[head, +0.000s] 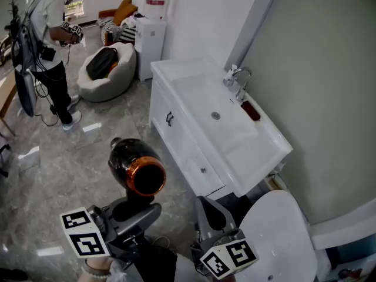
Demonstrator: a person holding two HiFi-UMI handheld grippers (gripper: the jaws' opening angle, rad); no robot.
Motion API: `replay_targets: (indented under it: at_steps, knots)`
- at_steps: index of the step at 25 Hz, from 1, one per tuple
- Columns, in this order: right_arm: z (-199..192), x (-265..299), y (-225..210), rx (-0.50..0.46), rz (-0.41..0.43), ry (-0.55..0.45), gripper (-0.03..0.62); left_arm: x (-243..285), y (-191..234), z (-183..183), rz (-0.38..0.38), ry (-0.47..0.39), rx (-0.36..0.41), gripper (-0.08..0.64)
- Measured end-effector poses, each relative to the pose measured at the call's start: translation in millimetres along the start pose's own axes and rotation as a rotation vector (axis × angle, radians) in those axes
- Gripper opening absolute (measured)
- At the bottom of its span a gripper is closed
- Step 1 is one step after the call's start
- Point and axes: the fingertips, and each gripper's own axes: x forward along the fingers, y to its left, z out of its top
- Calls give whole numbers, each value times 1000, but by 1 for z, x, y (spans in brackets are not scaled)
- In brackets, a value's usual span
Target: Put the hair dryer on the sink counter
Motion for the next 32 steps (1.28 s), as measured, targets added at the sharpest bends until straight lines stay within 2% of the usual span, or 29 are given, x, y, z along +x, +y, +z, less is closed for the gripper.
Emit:
replay_targets:
  at_steps: [4,17,32]
  knots:
    - [-1,11,9,9,-16,-12,-2,-10,4,8,-8,0,0,167]
    - [2,50,68,-8,41,-19,-3,-62,19,41,11,-35,11,167]
    - [-4,64,66,-20,77,-10,-2,-66,33,48,33,-82,18,167]
